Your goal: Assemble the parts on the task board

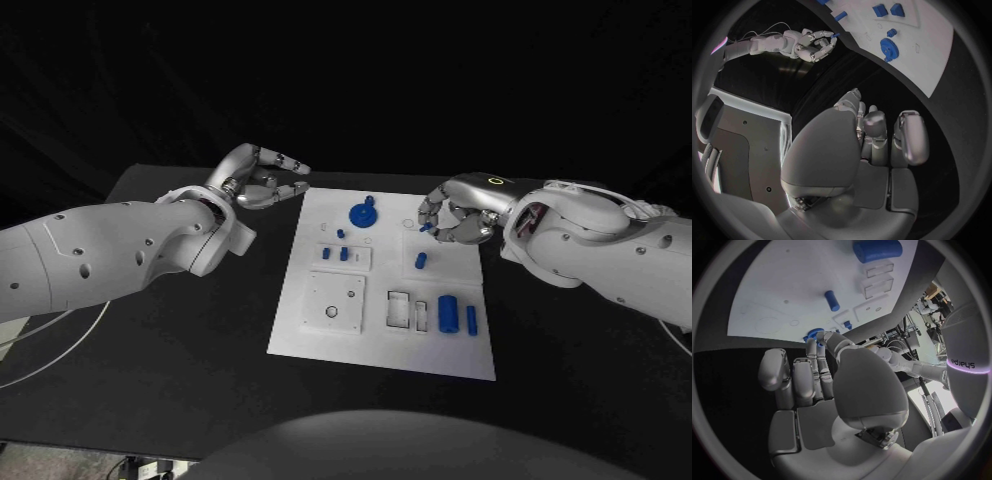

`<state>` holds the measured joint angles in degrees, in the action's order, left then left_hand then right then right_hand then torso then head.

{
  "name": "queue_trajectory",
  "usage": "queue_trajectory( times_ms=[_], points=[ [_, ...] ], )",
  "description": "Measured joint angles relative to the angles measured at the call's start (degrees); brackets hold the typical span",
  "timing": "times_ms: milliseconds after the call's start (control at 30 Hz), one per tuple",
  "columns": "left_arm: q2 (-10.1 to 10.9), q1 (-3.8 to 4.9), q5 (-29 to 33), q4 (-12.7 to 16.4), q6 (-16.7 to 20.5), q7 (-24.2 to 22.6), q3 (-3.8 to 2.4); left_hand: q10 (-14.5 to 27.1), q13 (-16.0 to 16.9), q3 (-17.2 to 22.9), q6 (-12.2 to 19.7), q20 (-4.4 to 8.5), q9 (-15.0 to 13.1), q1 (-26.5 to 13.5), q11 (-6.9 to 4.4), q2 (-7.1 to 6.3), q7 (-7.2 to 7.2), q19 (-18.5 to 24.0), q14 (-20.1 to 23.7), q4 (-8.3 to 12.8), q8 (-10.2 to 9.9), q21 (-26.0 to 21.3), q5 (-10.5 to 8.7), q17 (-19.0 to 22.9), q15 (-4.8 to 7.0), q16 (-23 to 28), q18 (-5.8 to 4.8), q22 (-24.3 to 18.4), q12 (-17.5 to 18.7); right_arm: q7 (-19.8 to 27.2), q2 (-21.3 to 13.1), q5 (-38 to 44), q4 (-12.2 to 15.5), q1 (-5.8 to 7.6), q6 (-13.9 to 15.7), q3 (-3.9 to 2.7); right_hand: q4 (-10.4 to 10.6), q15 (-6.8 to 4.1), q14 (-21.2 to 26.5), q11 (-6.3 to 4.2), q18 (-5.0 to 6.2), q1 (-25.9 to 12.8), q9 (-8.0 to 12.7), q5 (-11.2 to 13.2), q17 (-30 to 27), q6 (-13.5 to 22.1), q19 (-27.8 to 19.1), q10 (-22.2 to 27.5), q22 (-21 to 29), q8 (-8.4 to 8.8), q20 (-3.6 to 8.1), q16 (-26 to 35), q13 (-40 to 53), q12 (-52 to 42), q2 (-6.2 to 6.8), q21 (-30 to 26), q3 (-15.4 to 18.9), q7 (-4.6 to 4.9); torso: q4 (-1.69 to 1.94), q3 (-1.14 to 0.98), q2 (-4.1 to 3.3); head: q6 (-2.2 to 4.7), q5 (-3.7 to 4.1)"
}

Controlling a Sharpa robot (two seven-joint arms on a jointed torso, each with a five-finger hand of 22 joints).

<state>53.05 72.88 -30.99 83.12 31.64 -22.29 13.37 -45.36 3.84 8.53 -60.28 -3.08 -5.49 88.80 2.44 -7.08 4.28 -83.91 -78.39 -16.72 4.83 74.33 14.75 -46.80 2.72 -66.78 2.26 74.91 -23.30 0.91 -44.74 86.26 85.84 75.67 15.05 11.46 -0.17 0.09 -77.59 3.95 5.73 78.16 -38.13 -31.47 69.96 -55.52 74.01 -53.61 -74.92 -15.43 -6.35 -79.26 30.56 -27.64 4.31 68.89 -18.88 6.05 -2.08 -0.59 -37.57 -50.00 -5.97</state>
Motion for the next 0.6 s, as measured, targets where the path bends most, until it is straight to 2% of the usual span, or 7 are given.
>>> queue_trajectory(
  times_ms=[33,100,200,300,433,600],
  points=[
    [-0.02,-0.02,-0.01,-0.06,-0.06,0.04,0.0,0.0,0.0,-0.23,0.0,-0.09,0.03,0.0,0.0,0.0,0.0,0.09,0.12,0.05,-0.09,-0.34,0.0,0.47,-0.07,0.26,0.08,0.0,0.0,-0.04,0.25,-0.17,0.72,0.0,-0.34,0.0,0.0,0.13,-0.13,0.0,0.0,0.0,0.01,0.0,0.0,0.17,0.0,0.0,0.0,0.22,0.0,0.0,-0.02,0.04,0.0,0.0,0.0,0.16,0.0,-0.01,0.01,0.0,-0.14],
    [-0.04,-0.07,-0.03,-0.13,-0.15,0.1,0.0,0.0,0.0,-0.3,0.0,-0.22,0.08,0.0,0.0,0.0,0.0,0.22,0.7,-0.02,-0.09,-1.11,0.0,1.36,-0.09,0.88,0.89,0.0,0.0,-0.15,0.94,-0.43,1.67,-0.01,-0.99,0.01,0.0,0.2,-0.2,0.0,0.0,0.0,0.07,0.0,0.0,0.31,0.0,0.0,0.0,0.46,0.0,0.0,-0.17,0.37,0.0,0.0,0.0,0.29,-0.04,-0.01,0.01,0.0,-0.53],
    [-0.18,-0.22,-0.06,-0.33,-0.28,0.16,0.0,0.0,-0.06,-0.3,0.0,-0.29,0.1,0.0,0.0,0.0,0.0,0.29,0.89,-0.02,-0.09,-1.56,0.0,2.08,-0.29,1.24,0.89,0.0,0.0,-0.44,2.86,-0.8,2.83,-0.15,-2.49,0.01,-0.09,0.2,-0.2,0.2,0.0,-0.33,0.52,0.0,-0.11,0.9,0.01,-0.2,0.0,1.31,-0.01,0.0,-0.44,0.71,0.19,0.0,-0.13,0.88,-0.12,0.01,0.03,0.0,-1.15],
    [-0.67,-0.32,-0.08,-0.61,-0.4,0.2,0.0,0.0,-0.06,-0.3,0.0,-0.5,0.14,0.0,0.0,0.0,0.0,0.5,1.1,-0.02,-0.29,-1.89,0.0,2.45,-0.08,1.24,0.89,0.0,0.0,-0.78,5.03,-1.04,3.52,-0.43,-4.35,0.01,0.17,0.2,-0.2,0.25,0.0,-0.63,1.27,0.0,-0.3,1.16,0.21,-0.24,0.01,2.26,-0.21,0.0,-0.71,0.82,-0.04,0.0,-0.52,1.13,-0.04,0.04,0.09,0.0,-1.76],
    [-1.44,-0.37,-0.14,-0.77,-0.51,0.21,0.0,0.0,-0.06,-0.3,-0.21,-0.5,0.16,0.0,0.0,0.0,0.21,0.5,1.11,-0.02,-0.29,-1.89,0.0,2.54,-0.08,1.53,0.89,0.0,0.0,-1.34,7.36,-1.1,3.86,-0.91,-6.81,0.01,0.02,0.2,-0.2,0.25,0.0,-0.66,1.55,0.0,-0.46,1.17,0.19,-0.24,0.01,2.28,-0.23,0.0,-0.73,1.04,-0.08,-0.22,-0.67,1.14,0.33,0.04,0.29,0.0,-2.58],
    [-1.99,-0.39,-0.45,-0.89,-0.59,0.26,0.0,0.2,-0.05,-0.3,-0.22,-0.49,0.16,0.0,0.2,0.0,0.22,0.5,1.38,-0.02,-0.29,-2.23,0.0,2.73,-0.36,1.53,0.88,0.0,0.0,-2.06,9.6,-0.84,3.92,-1.44,-9.35,0.0,0.02,0.21,-0.2,0.25,0.0,-0.66,1.63,0.0,-0.66,1.19,-0.01,-0.24,0.01,2.38,-0.42,0.0,-0.79,1.04,-0.08,-0.23,-0.67,1.17,0.99,0.02,0.63,0.0,-3.54]
  ],
)
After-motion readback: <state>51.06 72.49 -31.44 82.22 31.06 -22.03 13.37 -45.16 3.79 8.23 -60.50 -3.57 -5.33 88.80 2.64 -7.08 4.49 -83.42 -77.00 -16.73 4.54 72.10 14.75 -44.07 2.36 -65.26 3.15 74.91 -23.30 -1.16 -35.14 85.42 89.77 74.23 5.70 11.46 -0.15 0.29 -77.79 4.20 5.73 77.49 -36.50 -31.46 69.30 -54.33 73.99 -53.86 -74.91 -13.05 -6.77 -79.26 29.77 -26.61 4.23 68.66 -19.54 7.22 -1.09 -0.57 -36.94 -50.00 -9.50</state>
